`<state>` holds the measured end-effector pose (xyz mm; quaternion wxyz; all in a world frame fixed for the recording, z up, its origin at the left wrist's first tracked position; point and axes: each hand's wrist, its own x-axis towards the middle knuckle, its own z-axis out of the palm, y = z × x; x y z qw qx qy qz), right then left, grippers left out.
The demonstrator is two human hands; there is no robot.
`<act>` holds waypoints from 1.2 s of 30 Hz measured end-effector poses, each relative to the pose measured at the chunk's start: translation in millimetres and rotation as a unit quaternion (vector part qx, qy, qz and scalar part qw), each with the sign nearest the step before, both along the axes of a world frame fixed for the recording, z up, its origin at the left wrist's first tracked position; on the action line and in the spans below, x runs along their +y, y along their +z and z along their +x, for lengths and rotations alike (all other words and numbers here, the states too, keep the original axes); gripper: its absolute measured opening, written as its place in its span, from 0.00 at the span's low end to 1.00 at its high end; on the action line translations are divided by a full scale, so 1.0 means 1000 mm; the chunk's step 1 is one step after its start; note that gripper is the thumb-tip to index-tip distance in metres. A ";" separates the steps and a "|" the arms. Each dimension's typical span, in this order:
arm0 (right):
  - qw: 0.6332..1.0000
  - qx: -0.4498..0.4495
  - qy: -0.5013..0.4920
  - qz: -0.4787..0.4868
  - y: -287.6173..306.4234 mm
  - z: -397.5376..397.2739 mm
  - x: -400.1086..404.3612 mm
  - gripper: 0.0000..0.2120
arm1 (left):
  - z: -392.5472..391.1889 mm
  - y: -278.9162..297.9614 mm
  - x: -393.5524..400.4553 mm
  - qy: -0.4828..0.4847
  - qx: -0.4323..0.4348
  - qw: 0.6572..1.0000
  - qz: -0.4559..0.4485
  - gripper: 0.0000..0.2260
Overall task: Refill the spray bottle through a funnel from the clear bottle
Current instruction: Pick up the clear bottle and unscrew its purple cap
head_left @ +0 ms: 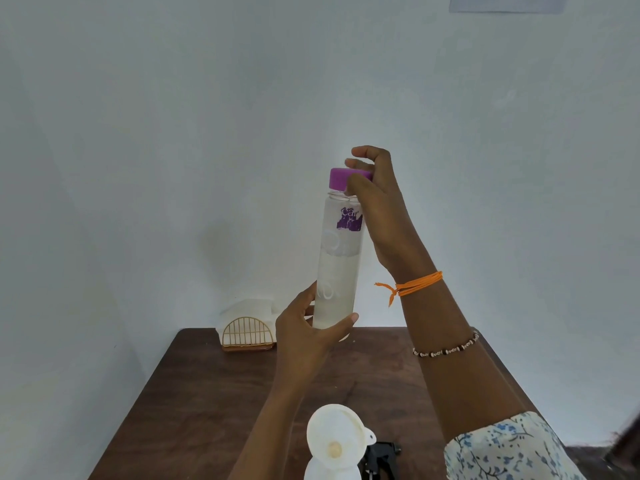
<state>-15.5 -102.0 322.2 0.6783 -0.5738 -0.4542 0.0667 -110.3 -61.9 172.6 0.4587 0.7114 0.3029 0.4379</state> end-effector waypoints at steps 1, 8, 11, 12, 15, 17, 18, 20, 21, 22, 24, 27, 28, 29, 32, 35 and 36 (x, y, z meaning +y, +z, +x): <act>1.000 -0.003 -0.008 0.002 0.000 -0.001 0.001 0.20 | 0.000 0.000 0.000 -0.001 -0.001 1.000 0.001 0.28; 0.997 -0.038 -0.074 0.002 -0.001 0.000 0.002 0.26 | -0.001 0.001 -0.001 -0.003 -0.004 1.000 0.001 0.28; 1.000 0.011 -0.016 0.010 0.002 0.001 -0.004 0.20 | -0.001 0.001 -0.001 -0.001 -0.001 1.000 -0.001 0.29; 1.000 0.018 -0.009 0.014 0.002 0.001 -0.004 0.19 | -0.002 0.001 -0.001 -0.001 -0.001 1.000 -0.001 0.29; 0.999 -0.005 -0.045 0.008 0.004 -0.001 -0.003 0.23 | -0.002 0.001 -0.002 -0.005 -0.004 1.000 -0.001 0.29; 0.996 -0.041 -0.084 -0.005 0.003 -0.002 -0.001 0.30 | -0.002 0.001 -0.002 -0.005 -0.005 1.000 -0.001 0.29; 0.994 -0.052 -0.095 -0.008 0.003 -0.003 -0.001 0.31 | -0.002 0.001 -0.002 -0.004 -0.004 1.000 -0.002 0.29; 0.994 -0.053 -0.093 -0.008 0.002 -0.003 -0.001 0.30 | -0.002 0.001 -0.003 -0.005 -0.003 1.000 -0.003 0.29; 0.995 -0.046 -0.083 -0.008 0.003 -0.003 -0.002 0.28 | -0.002 0.001 -0.003 -0.007 -0.004 1.000 -0.003 0.30; 0.997 -0.036 -0.070 -0.009 0.003 -0.003 -0.003 0.25 | -0.002 0.001 -0.003 -0.009 -0.005 1.000 -0.004 0.30; 0.999 -0.012 -0.038 -0.001 0.004 -0.003 -0.005 0.21 | -0.002 0.000 -0.003 -0.011 -0.004 1.000 -0.005 0.29; 0.999 -0.009 -0.035 0.005 0.004 -0.004 -0.004 0.20 | -0.003 0.000 -0.003 -0.010 -0.004 1.000 -0.007 0.29; 0.998 -0.027 -0.052 -0.001 0.004 -0.004 -0.002 0.21 | -0.003 0.000 -0.003 -0.009 -0.003 1.000 -0.006 0.29; 0.996 -0.043 -0.071 -0.008 0.003 -0.004 -0.001 0.24 | -0.003 0.000 -0.003 -0.008 -0.002 1.000 -0.005 0.29; 0.992 -0.067 -0.108 -0.023 0.003 -0.004 0.001 0.28 | -0.003 0.001 -0.003 -0.007 0.001 1.000 0.001 0.29; 0.996 -0.041 -0.077 -0.010 0.004 -0.003 -0.002 0.23 | -0.004 0.001 -0.003 -0.010 0.000 1.000 0.003 0.29; 0.998 -0.024 -0.053 -0.006 0.005 -0.004 -0.003 0.20 | -0.004 0.002 -0.003 -0.008 0.002 1.000 0.004 0.29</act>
